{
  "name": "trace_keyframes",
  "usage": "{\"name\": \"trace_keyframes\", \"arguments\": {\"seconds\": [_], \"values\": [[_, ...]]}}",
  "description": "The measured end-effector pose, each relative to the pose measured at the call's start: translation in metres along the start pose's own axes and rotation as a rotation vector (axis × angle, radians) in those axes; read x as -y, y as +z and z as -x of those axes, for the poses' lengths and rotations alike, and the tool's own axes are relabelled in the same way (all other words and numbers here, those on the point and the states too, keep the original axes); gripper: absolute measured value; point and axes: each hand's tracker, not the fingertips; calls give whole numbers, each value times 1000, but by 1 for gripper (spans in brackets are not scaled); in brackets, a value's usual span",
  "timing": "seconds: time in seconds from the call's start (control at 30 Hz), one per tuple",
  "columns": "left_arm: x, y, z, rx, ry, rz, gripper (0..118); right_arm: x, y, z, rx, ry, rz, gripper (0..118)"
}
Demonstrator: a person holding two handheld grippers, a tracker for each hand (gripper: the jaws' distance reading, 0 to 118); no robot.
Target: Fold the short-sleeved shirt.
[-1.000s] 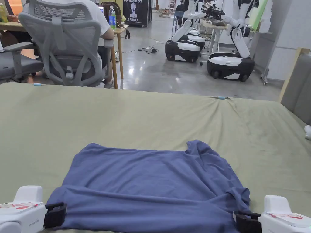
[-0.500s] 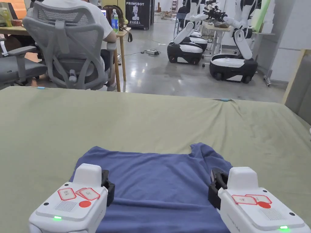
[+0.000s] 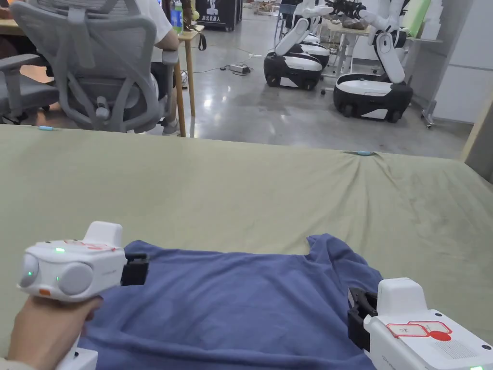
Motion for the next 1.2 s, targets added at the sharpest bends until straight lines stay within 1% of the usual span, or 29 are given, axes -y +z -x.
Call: {"name": "trace_keyframes", "arguments": {"seconds": [0.03,0.07,0.1,0.17,0.23,0.27,0.3,0.33,0.37,0.4,0.43,0.47,0.5,0.53,0.6,0.63,0.67,0.7,0.73,0.77,0.8,0.83,0.87,0.9,0.93,1.0,1.07,1.17,1.2], "values": [[-6,-17,4,-32,2,6,118,-2,-8,-5,2,6,10,0],[-11,-27,3,-37,-6,7,112,-3,-16,-10,8,10,16,0],[-18,-43,4,-99,-27,29,112,-5,-24,-15,16,12,25,0],[-24,-74,6,-87,-54,77,108,-9,-41,-27,10,7,60,0],[-24,-99,10,-74,-37,129,105,-16,-64,-42,42,11,116,0],[-24,-109,10,-79,-36,171,98,-22,-77,-51,59,21,121,0],[-23,-115,10,-75,-47,205,80,-27,-90,-60,75,30,127,0],[-20,-114,11,-41,-47,222,53,-34,-106,-69,87,28,150,2],[-21,-107,7,-58,-38,186,51,-41,-126,-80,99,13,208,13],[-23,-100,4,-73,-42,178,45,-45,-142,-88,87,-8,246,41],[-24,-92,-1,-72,-80,160,14,-49,-162,-98,73,-33,286,89],[-22,-84,-2,-60,-89,138,3,-48,-181,-107,60,-57,324,113],[-23,-77,-6,-88,-91,117,3,-47,-198,-114,89,-59,355,118],[-24,-70,-9,-86,-106,105,3,-45,-211,-119,115,-48,361,116],[-25,-63,-12,-97,-134,88,3,-36,-235,-126,132,-11,413,103],[-25,-60,-14,-97,-149,86,3,-30,-244,-128,144,-11,455,85],[-25,-57,-14,-98,-144,86,3,-22,-248,-126,122,-10,503,53],[-24,-54,-13,-95,-140,82,3,-16,-249,-127,69,-8,540,19],[-22,-51,-9,-94,-136,77,3,-13,-240,-125,-14,-39,493,5],[-21,-47,-8,-94,-131,69,3,-16,-230,-122,19,-37,447,5],[-21,-42,-8,-94,-126,62,3,-18,-221,-118,36,-33,455,5],[-22,-36,-8,-93,-121,51,3,-21,-210,-119,-21,-49,435,5],[-22,-29,-6,-95,-117,41,3,-25,-198,-119,-17,-45,410,5],[-23,-19,-6,-96,-112,33,3,-32,-181,-118,27,-20,366,5],[-23,-4,-6,-94,-104,11,3,-40,-161,-117,28,-14,323,5],[-20,32,-8,-80,-99,-32,3,-53,-117,-119,-7,-28,264,5],[-10,74,-8,-59,-83,-76,3,-61,-61,-115,9,-7,182,5],[20,131,-4,14,-61,-91,3,-51,10,-114,-1,-18,150,5],[35,146,-2,24,-51,-85,3,-44,35,-105,3,-23,136,5]]}}
